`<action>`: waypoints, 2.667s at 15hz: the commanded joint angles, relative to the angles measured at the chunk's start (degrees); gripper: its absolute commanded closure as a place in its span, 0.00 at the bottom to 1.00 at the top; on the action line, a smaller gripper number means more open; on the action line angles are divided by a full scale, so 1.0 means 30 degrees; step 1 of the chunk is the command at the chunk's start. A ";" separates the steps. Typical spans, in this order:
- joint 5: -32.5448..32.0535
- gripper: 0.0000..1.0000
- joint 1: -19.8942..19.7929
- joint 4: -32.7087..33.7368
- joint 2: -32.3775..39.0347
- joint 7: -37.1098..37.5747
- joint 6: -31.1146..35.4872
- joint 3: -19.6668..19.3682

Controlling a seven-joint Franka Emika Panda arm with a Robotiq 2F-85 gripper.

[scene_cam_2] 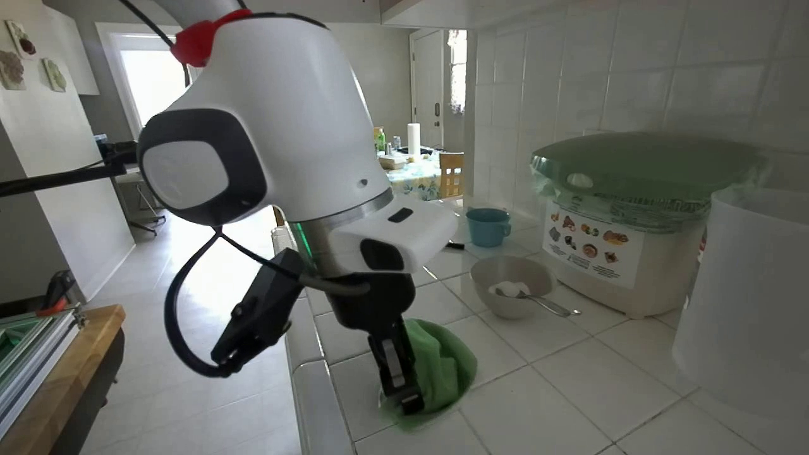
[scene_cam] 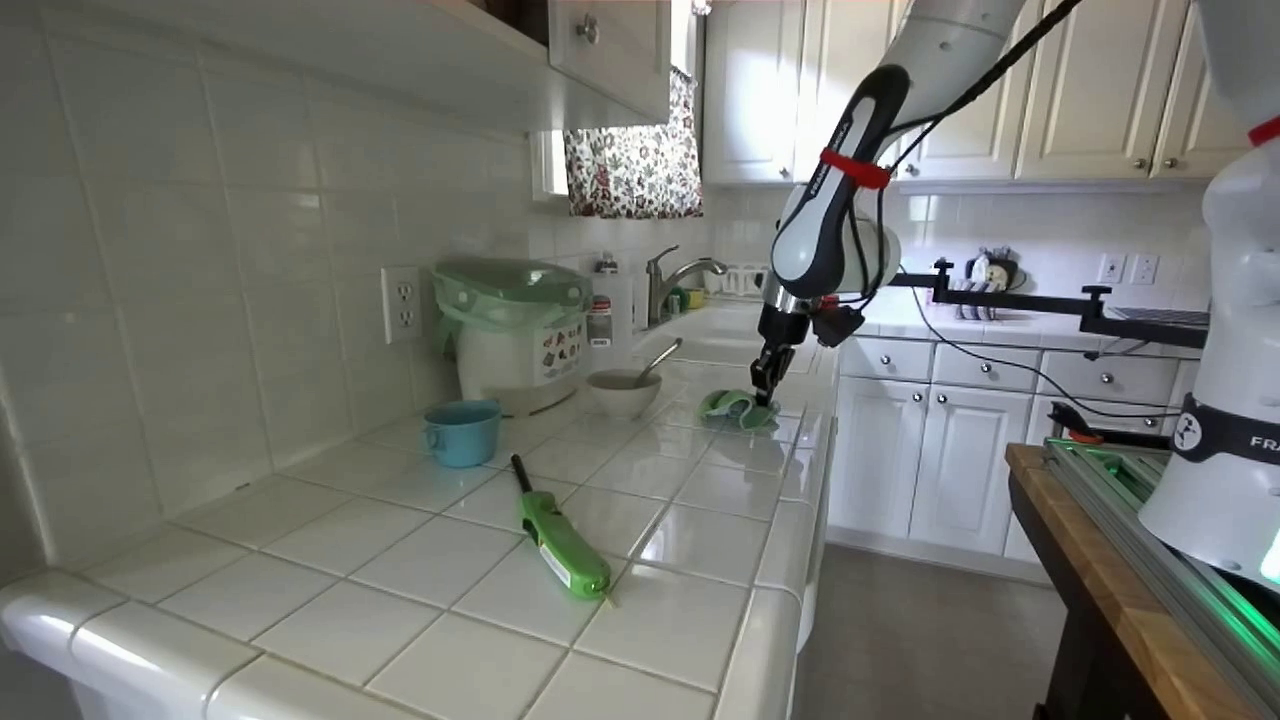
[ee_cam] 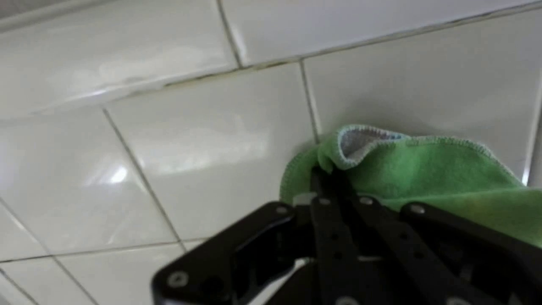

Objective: Clean the counter

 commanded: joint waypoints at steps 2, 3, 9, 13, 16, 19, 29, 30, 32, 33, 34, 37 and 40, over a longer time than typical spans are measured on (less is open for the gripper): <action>0.0459 0.99 -0.0179 0.2533 0.1831 0.1078 -0.0086 -0.0131; -0.2006 0.71 -0.0978 0.2833 0.1931 0.3294 -0.0140 0.0343; -0.5958 0.34 -0.0223 0.3753 0.1454 0.6114 -0.2872 -0.1892; -0.7424 0.05 -0.1251 0.3607 -0.0866 0.5356 -0.6257 -0.1464; -0.6818 0.00 -0.1755 0.3378 -0.2715 0.4757 -0.8668 -0.0164; -0.7176 0.00 -0.1263 0.3322 -0.3786 0.5829 -1.0475 0.0456; -1.0522 0.00 -0.0150 0.1849 -0.6134 1.0480 -1.0862 0.1308; -1.0523 0.00 -0.0179 0.1798 -0.6176 1.0479 -1.0857 0.1277; -0.8664 0.00 -0.0324 0.1881 -0.6073 0.9349 -1.1478 0.1423; -0.7773 0.00 -0.0268 0.1982 -0.6031 0.9581 -1.1902 0.1558; -0.6790 0.00 -0.0119 0.2156 -0.6022 1.0035 -1.2459 0.1783; -0.4240 0.00 0.0490 0.2838 -0.6047 1.1512 -1.3631 0.2853; -0.3736 0.00 0.1368 0.3177 -0.6238 1.4184 -1.2005 0.3873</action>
